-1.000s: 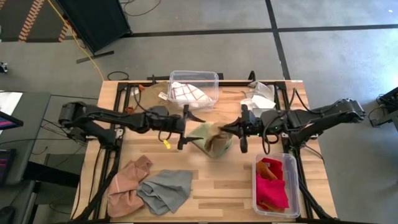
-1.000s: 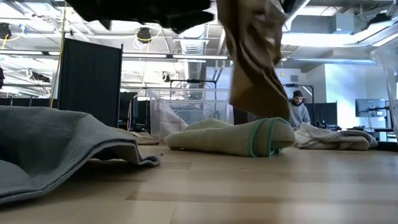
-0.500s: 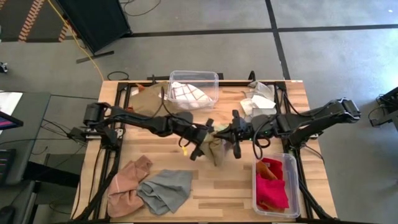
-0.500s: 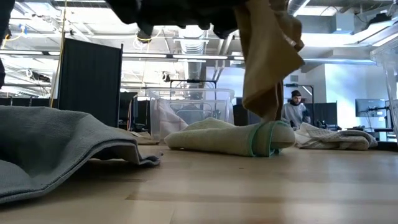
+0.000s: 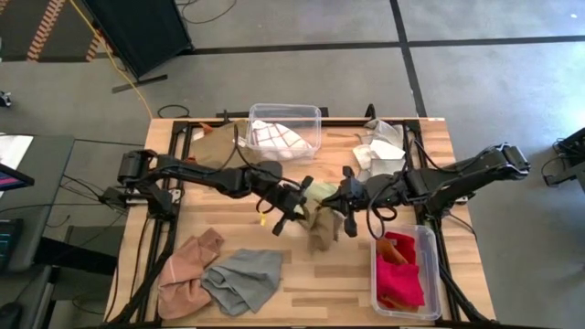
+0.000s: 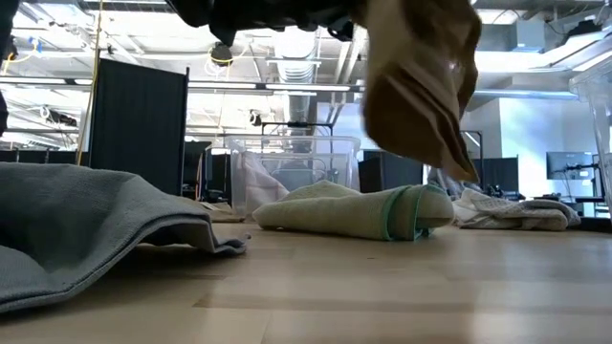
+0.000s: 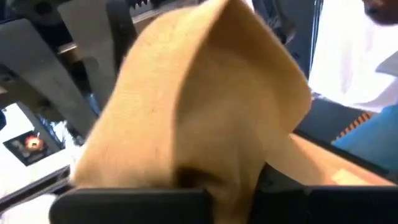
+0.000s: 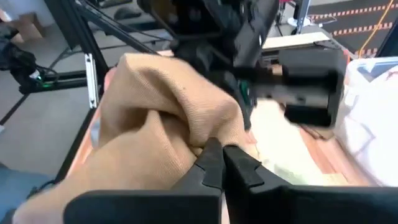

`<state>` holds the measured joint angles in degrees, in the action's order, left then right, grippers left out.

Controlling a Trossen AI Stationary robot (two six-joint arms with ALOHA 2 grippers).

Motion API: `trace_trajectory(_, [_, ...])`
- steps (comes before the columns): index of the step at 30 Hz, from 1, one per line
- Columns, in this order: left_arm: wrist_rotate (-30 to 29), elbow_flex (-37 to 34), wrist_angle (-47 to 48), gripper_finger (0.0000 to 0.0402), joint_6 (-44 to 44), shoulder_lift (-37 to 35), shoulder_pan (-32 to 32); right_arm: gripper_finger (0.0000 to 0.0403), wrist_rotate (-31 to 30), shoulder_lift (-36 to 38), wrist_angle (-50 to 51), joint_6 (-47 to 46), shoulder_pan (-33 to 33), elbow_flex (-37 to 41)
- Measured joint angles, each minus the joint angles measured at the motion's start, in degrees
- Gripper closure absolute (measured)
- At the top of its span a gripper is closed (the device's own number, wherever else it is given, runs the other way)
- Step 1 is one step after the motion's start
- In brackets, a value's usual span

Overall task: Sort towels by color in basket
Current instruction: Put the right brown towel into the top transparent bin

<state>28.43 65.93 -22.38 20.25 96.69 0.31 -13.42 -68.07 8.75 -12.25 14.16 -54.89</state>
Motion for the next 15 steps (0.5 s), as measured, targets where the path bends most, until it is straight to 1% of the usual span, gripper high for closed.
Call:
trace_trajectory(4, [-3.15,0.0,7.09,0.0393,2.93,-3.72,1.2,0.0366,-0.81,1.01,2.76,-2.58,0.06,-0.03])
trace_trajectory(8, [-8.35,-0.02,15.04,0.0395,7.79,-8.82,2.45,0.0332,-4.06,2.65,7.64,-4.2,0.14,0.0])
trace_trajectory(12, [-15.48,0.0,20.83,0.0395,12.94,-14.67,3.73,0.0286,-4.6,4.24,10.79,-6.08,0.1,0.0])
trace_trajectory(15, [-22.16,0.0,22.68,0.0396,17.16,-18.92,5.14,0.0254,-4.72,4.8,13.03,-7.7,0.1,0.0])
